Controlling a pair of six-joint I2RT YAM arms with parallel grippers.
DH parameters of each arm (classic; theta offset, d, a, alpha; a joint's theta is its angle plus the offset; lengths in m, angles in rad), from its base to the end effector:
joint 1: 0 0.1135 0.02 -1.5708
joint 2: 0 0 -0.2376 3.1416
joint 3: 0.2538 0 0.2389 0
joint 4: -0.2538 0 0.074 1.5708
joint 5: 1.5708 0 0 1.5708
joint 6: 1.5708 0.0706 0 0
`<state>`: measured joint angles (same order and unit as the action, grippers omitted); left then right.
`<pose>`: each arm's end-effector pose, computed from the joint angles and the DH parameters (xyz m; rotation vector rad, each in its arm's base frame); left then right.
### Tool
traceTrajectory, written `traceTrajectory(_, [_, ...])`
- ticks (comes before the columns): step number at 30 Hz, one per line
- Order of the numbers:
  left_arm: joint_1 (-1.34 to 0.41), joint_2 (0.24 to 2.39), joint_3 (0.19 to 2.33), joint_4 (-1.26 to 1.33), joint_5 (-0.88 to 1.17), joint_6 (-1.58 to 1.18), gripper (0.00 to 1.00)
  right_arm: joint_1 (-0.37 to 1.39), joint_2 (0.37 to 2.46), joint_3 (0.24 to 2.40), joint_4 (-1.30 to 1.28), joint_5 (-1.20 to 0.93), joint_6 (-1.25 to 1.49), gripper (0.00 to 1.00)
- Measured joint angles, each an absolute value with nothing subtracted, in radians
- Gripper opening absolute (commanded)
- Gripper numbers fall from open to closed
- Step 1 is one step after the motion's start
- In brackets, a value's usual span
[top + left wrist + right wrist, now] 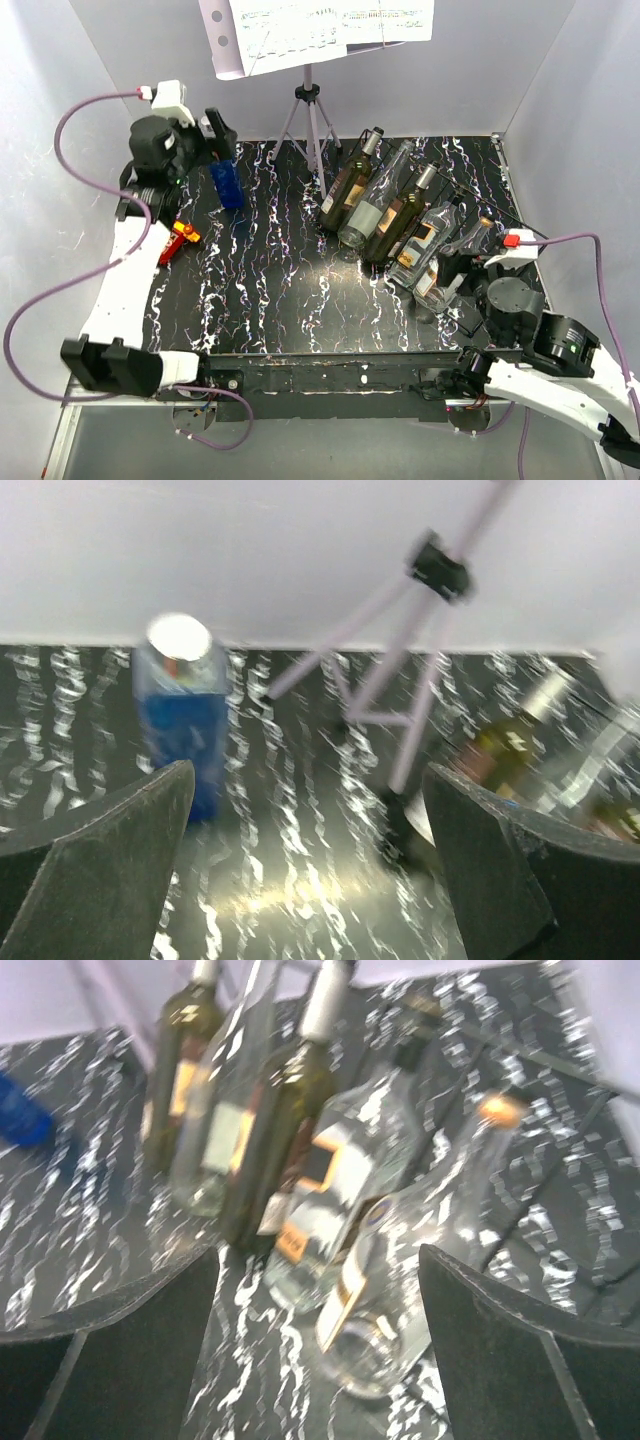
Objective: Take the wine bottle off the wine rack
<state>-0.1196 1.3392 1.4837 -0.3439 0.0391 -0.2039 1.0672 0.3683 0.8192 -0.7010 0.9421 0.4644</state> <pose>0.3247 -0.0418 0.4088 -0.0465 1.7772 -0.2685 0.0945 0.0532 0.3252 0.1297 1.7197 0.2746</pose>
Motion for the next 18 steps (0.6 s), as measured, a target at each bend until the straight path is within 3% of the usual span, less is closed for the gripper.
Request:
traceTrajectory(7, [-0.137,1.058,1.168,-0.373,0.353,-0.285,0.98,1.02,0.502,0.838,-0.485,1.159,0.234,0.79])
traceTrajectory(11, [-0.164,0.955,0.988,-0.397,0.458,-0.287,0.98,0.802,0.59,0.886,-0.459,1.058,0.203,0.79])
traceTrajectory(18, [-0.207,0.743,0.765,-0.422,0.44,-0.277,0.98,0.413,0.746,1.007,-0.566,0.728,0.281,0.75])
